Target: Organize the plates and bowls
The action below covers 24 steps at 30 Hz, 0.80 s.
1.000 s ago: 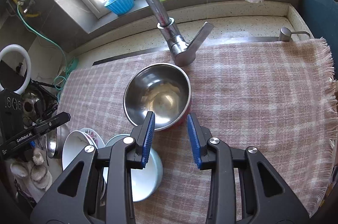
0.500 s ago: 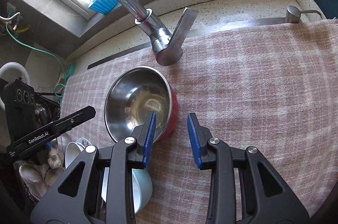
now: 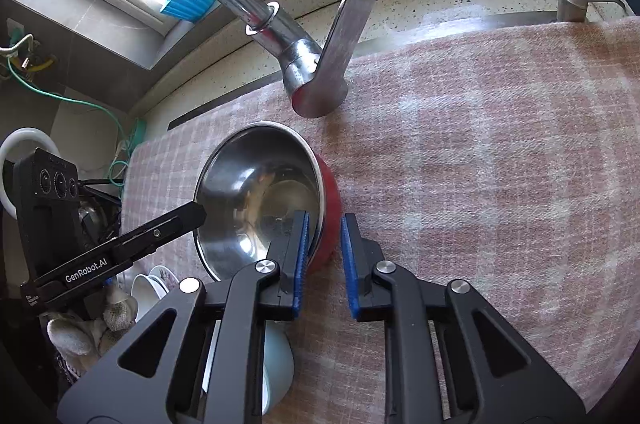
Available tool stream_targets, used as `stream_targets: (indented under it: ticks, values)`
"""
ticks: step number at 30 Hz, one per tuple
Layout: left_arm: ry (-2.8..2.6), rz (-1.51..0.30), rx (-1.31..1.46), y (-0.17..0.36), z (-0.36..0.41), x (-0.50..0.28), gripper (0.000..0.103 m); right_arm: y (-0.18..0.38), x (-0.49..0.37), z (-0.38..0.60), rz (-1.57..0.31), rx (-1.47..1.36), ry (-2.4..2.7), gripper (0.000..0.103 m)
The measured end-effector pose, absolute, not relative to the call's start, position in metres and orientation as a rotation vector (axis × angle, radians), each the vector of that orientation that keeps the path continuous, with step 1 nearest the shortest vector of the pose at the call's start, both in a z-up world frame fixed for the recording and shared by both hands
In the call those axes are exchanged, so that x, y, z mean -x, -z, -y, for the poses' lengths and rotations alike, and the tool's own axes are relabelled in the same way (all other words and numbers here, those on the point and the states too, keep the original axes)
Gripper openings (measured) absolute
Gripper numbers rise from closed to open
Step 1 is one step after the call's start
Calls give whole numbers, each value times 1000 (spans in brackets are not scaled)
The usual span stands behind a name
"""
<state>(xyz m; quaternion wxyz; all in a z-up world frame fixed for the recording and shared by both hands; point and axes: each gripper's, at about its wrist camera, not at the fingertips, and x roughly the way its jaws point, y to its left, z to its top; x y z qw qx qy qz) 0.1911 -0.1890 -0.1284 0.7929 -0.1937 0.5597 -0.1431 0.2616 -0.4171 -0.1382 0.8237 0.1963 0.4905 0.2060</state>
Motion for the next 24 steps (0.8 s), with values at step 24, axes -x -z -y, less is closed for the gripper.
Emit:
stream_targets:
  ticks: [24]
  values:
    - [327, -1110, 450, 97, 159, -165, 11, 92, -239, 385, -986, -355, -485, 11]
